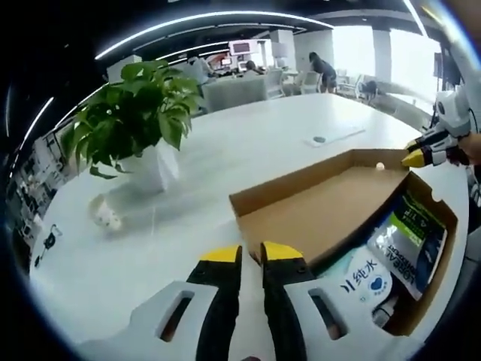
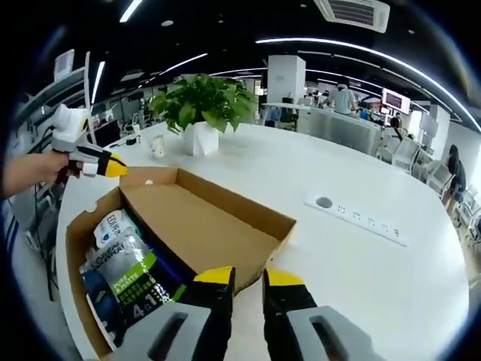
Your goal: Operate the shoe box by opening the lid, removing the specified soft item, and placing it in the target area until the item is outside and the box remains undamaged.
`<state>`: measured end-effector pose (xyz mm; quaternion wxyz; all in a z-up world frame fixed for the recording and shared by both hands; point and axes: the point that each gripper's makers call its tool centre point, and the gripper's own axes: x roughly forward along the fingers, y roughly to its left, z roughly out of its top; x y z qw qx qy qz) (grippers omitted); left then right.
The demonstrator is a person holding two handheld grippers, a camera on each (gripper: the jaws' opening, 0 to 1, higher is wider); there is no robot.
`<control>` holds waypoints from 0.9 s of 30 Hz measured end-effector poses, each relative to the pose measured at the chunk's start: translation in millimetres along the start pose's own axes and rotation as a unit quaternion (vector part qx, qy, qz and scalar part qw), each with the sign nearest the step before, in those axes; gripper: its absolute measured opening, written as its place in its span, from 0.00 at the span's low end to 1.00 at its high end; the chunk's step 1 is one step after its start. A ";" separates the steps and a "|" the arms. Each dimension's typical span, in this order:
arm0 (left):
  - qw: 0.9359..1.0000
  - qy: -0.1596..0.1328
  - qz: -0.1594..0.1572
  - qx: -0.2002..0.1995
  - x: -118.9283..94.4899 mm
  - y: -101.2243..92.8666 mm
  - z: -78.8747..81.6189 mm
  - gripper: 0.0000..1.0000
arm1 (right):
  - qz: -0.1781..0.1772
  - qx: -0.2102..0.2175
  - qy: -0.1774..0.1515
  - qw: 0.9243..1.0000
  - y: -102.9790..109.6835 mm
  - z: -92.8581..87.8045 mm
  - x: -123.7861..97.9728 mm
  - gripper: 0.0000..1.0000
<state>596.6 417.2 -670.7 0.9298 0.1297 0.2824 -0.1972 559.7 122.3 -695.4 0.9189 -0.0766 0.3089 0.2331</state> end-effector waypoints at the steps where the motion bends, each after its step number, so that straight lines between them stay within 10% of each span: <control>1: 1.000 -0.001 0.000 0.002 -2.3 -0.2 0.3 0.11 | 0.003 -0.002 -0.002 1.000 1.3 0.8 -0.7 0.14; 27: 0.998 0.000 -0.068 0.002 -40.7 -56.4 -12.7 0.15 | 0.046 -0.040 -0.022 0.998 28.6 -1.4 -29.3 0.36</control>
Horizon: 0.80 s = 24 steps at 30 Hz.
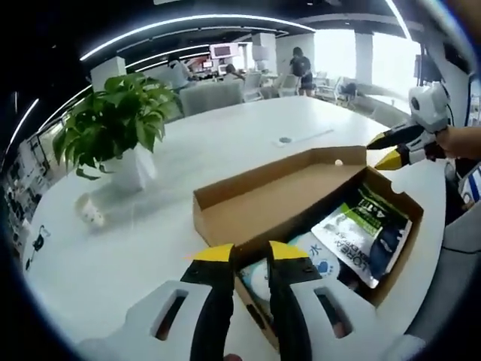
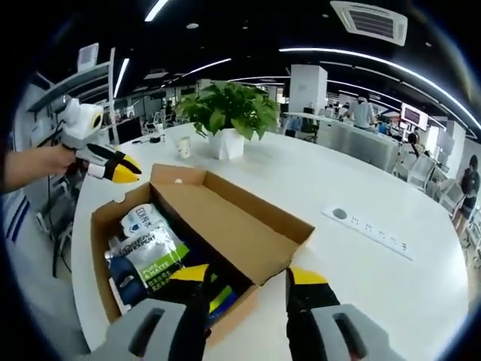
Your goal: Operate the shoe box by opening the lid, removing the specified soft item, and placing it in the target area until the item is outside and the box remains undamaged.
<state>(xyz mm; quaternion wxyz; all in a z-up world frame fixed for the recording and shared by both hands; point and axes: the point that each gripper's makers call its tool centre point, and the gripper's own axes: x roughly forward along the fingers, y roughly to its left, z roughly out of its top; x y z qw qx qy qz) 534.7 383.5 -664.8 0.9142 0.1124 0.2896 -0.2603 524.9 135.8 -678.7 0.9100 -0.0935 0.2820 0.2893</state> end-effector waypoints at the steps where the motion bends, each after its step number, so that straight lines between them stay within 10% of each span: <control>1: 1.000 0.001 -0.002 -0.001 -1.0 -2.3 -1.1 0.15 | 0.002 -0.001 0.000 1.000 1.6 -0.3 -1.0 0.36; 24: 0.998 0.032 -0.048 -0.033 -13.0 -61.7 -32.2 0.20 | 0.023 -0.045 -0.009 0.999 26.1 -11.3 -26.3 0.40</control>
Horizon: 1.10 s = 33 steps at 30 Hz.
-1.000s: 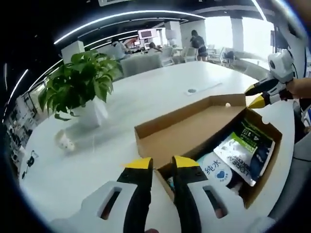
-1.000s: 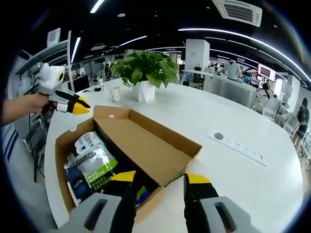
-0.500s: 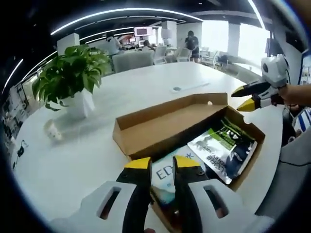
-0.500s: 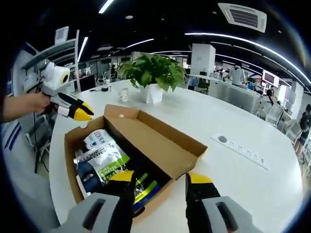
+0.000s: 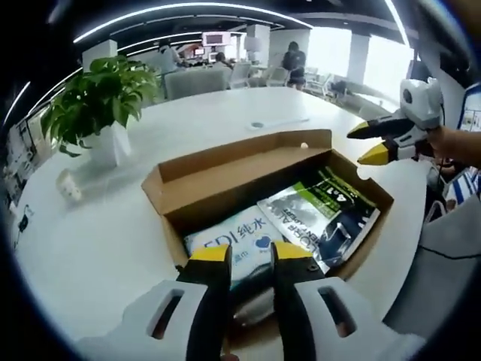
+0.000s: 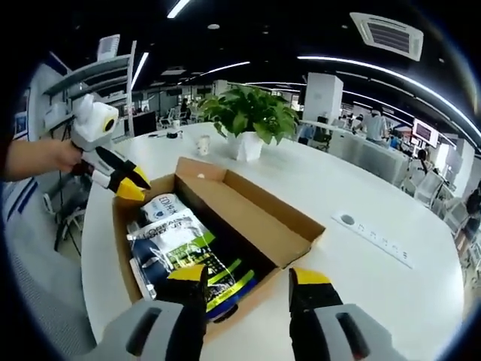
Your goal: Operate the shoe box by opening the lid, removing the specified soft item, and placing it in the target area until the item is outside and the box remains undamaged.
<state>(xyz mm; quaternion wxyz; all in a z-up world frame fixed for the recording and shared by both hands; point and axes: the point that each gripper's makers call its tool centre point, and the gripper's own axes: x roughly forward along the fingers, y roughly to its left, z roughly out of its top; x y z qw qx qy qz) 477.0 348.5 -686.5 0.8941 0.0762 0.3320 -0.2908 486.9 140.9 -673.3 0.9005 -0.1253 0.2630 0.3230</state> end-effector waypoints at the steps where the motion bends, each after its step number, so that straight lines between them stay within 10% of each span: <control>1: 1.000 0.002 -0.002 -0.001 0.3 -2.7 -1.7 0.20 | 0.000 -0.002 0.001 1.000 0.8 -1.1 -0.7 0.40; 33: 0.999 0.022 -0.041 -0.026 16.3 -36.1 -17.6 0.21 | 0.010 -0.026 0.002 1.000 15.1 -8.3 -6.9 0.40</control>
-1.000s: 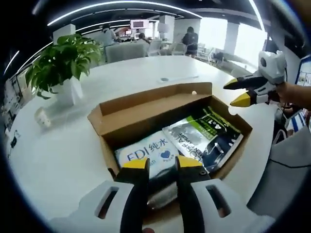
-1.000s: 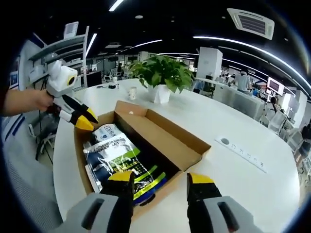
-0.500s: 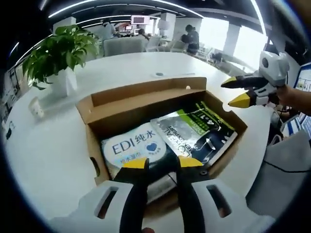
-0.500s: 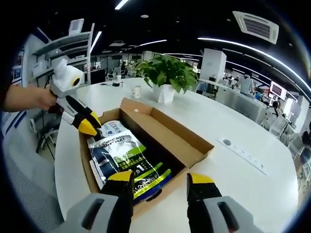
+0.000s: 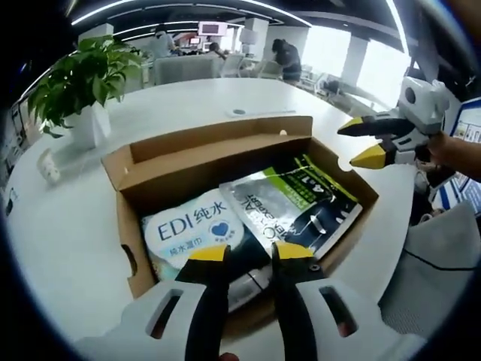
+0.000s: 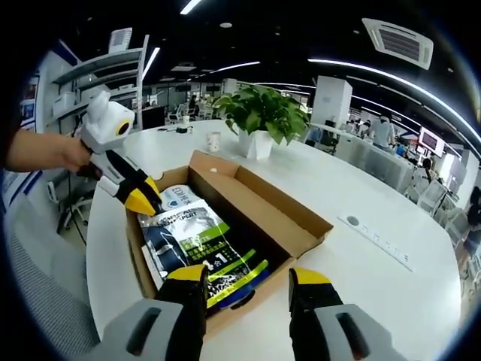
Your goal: Operate the shoe box by opening the lid, removing the specified soft item, and placing it in the target area until the item is outside and the box remains undamaged.
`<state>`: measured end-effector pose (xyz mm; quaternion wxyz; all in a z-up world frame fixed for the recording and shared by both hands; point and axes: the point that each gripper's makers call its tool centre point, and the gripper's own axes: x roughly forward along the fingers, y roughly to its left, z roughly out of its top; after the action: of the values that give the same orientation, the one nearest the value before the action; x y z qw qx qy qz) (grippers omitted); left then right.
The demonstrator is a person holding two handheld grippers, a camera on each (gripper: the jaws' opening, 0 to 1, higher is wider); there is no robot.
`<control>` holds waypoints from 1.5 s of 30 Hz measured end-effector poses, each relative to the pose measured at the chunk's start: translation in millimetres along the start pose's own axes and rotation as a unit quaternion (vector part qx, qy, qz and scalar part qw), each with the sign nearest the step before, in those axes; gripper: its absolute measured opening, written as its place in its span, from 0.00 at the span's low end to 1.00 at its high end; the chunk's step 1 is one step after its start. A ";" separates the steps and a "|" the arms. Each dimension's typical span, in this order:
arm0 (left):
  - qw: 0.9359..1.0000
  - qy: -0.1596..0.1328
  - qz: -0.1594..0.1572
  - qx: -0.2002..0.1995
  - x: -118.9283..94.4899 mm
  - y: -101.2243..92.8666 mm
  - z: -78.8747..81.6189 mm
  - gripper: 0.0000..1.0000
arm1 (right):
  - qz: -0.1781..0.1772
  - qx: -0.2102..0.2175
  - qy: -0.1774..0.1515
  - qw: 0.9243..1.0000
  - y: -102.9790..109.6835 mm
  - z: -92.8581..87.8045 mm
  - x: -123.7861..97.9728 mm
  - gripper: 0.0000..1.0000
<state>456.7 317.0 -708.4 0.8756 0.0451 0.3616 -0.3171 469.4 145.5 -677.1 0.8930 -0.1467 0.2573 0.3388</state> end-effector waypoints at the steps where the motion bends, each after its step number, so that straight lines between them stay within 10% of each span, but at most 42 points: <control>1: 1.000 0.001 -0.001 0.000 0.7 -0.9 -0.4 0.21 | 0.000 0.000 0.000 1.000 0.1 -0.3 -0.2 0.40; 30: 0.999 0.009 -0.030 -0.026 16.6 -13.6 -2.8 0.17 | 0.019 0.001 -0.022 1.000 6.9 0.2 -7.1 0.41; 45: 1.000 0.003 -0.027 -0.014 20.4 -15.9 1.3 0.08 | 0.044 0.090 -0.069 0.993 6.5 8.7 -11.5 0.45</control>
<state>459.1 293.3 -718.5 0.8663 0.0246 0.3698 -0.3351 460.7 147.9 -664.1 0.9025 -0.0308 0.2304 0.3626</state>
